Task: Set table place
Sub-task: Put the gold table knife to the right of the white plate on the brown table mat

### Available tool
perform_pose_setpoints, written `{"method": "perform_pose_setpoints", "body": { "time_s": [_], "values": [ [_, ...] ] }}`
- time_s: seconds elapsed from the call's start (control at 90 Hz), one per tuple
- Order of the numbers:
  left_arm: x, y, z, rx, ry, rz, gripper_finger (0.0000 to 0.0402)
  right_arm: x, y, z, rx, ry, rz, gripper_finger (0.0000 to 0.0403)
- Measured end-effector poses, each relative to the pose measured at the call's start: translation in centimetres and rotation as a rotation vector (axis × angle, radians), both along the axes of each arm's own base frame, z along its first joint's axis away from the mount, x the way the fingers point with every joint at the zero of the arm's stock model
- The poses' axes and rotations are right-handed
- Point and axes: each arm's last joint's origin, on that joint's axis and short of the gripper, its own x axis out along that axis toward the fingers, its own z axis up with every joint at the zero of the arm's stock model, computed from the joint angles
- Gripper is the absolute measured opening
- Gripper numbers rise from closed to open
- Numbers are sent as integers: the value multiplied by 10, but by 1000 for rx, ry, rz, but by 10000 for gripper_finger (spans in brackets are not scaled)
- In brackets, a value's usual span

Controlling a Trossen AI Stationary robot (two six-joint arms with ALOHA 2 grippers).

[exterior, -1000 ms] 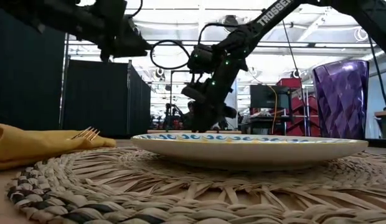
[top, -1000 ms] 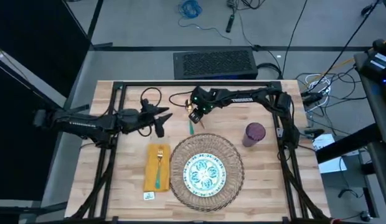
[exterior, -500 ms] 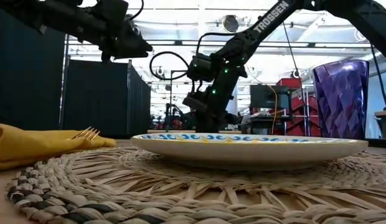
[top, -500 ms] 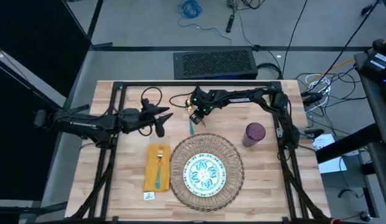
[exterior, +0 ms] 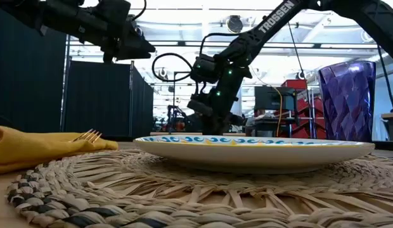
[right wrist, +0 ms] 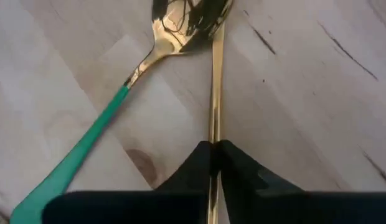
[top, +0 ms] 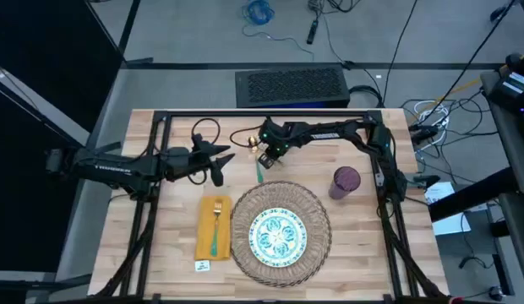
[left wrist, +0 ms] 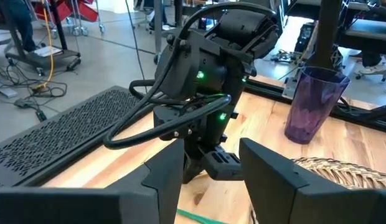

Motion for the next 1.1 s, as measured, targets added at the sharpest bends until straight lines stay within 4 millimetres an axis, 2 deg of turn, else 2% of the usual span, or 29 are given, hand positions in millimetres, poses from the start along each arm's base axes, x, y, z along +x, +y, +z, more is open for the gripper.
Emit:
{"method": "perform_pose_setpoints", "body": {
  "time_s": [0.089, 0.233, 0.467, 0.622, 0.933, 1.1],
  "values": [
    [0, 0, 0, 2, 0, 0, 141, -11, -1, 11, 13, 37, -8, 2],
    [0, 0, 0, 5, 1, -1, 141, -25, -4, 56, -48, -14, -22, 2],
    [0, 0, 1, 5, -5, -1, 141, -46, -3, 101, -95, -65, -59, 2],
    [0, 0, 3, 2, -27, -3, 141, -40, 0, 90, -92, -43, -22, 15],
    [1, -2, 7, -1, -73, -57, 141, -12, 22, 60, -116, -38, 112, 138],
    [1, -2, 7, 2, -72, -57, 141, -8, 24, 45, -95, -1, 106, 165]
  ]
}}
